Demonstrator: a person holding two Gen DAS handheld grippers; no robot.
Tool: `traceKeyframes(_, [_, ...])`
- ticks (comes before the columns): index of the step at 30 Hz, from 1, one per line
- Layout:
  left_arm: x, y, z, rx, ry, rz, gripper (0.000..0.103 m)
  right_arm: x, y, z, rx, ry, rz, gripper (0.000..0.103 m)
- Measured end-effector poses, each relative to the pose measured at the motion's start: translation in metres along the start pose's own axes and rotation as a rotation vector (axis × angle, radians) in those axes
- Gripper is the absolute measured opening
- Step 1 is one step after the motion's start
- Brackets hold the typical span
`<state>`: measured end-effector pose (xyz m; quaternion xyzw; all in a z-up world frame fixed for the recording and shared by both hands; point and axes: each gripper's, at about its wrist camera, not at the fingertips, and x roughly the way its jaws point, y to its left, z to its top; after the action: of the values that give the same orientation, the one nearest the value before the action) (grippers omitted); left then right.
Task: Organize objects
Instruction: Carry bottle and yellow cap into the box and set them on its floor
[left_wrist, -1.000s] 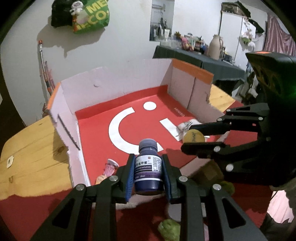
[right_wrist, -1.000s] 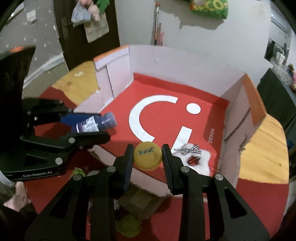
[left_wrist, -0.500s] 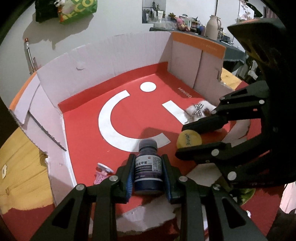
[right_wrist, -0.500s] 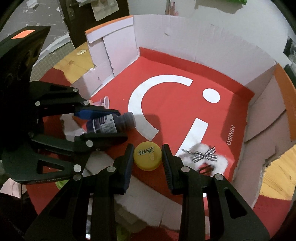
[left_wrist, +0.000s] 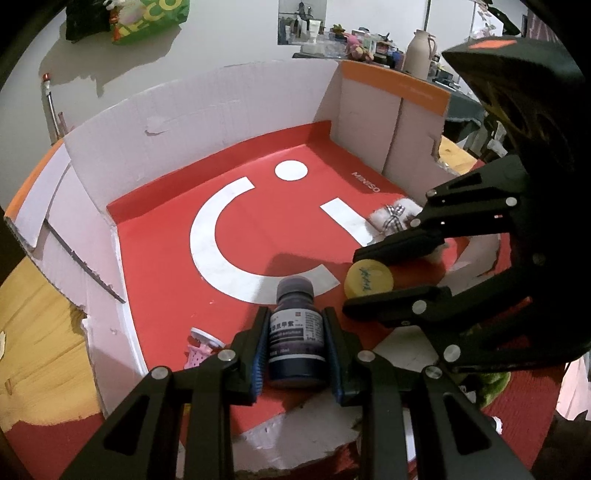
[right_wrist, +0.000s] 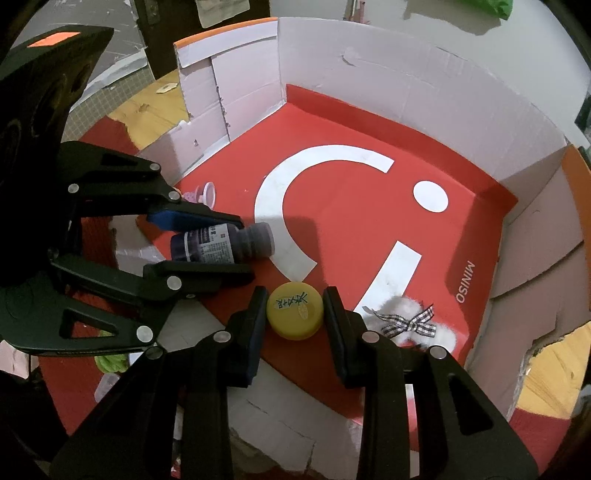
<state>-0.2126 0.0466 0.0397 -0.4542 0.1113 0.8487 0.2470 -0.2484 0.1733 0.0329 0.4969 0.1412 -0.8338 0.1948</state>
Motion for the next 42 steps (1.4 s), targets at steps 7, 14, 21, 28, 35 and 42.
traceKeyframes(7, [-0.0008, -0.0004, 0.0016, 0.028, 0.014, -0.002, 0.029, 0.0002, 0.0003, 0.0018, -0.009, 0.010, -0.001, 0.030])
traceKeyframes(14, [-0.0007, -0.0015, 0.0019, 0.032, 0.017, -0.003, 0.029, 0.0009, 0.0007, 0.0025, -0.012, 0.012, -0.003, 0.030])
traceKeyframes(21, [-0.0006, -0.0009, 0.0015, 0.034, 0.016, -0.003, 0.032, 0.0009, 0.0011, 0.0026, -0.014, 0.013, -0.007, 0.030])
traceKeyframes(28, [-0.0003, 0.0018, 0.0017, 0.027, 0.014, -0.002, 0.036, 0.0008, 0.0015, 0.0028, -0.015, 0.016, -0.011, 0.030])
traceKeyframes(35, [-0.0001, 0.0010, 0.0024, 0.032, 0.014, 0.001, 0.036, 0.0006, 0.0021, 0.0032, -0.013, 0.019, -0.012, 0.030])
traceKeyframes(42, [-0.0008, 0.0005, 0.0028, 0.038, 0.014, 0.000, 0.037, 0.0008, 0.0019, 0.0039, -0.011, 0.020, -0.010, 0.030])
